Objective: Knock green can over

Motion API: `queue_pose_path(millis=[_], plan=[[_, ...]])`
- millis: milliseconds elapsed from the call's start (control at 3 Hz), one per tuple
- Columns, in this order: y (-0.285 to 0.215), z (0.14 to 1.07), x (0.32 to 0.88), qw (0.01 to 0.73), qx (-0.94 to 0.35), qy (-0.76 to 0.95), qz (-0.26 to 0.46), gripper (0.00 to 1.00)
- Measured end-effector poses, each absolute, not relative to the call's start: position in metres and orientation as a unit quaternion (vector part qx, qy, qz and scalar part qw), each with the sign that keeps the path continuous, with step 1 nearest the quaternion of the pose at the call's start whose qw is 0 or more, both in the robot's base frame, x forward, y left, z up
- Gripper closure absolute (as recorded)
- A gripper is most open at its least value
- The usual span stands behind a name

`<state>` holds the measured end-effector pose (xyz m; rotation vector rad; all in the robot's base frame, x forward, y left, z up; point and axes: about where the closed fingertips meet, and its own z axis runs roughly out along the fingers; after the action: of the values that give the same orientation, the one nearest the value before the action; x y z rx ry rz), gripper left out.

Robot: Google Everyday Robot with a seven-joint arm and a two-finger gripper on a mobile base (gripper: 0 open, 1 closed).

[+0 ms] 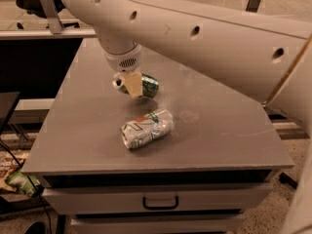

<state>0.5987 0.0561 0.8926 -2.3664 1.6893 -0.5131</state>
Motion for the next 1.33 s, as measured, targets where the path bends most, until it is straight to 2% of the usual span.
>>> queue_pose_path(millis=[333, 1333], plan=[[0.06, 0.885, 0.601, 0.075, -0.808, 0.556, -0.18, 0.84], [0.075, 0.873, 0.599, 0.065, -0.823, 0.537, -0.173, 0.15]])
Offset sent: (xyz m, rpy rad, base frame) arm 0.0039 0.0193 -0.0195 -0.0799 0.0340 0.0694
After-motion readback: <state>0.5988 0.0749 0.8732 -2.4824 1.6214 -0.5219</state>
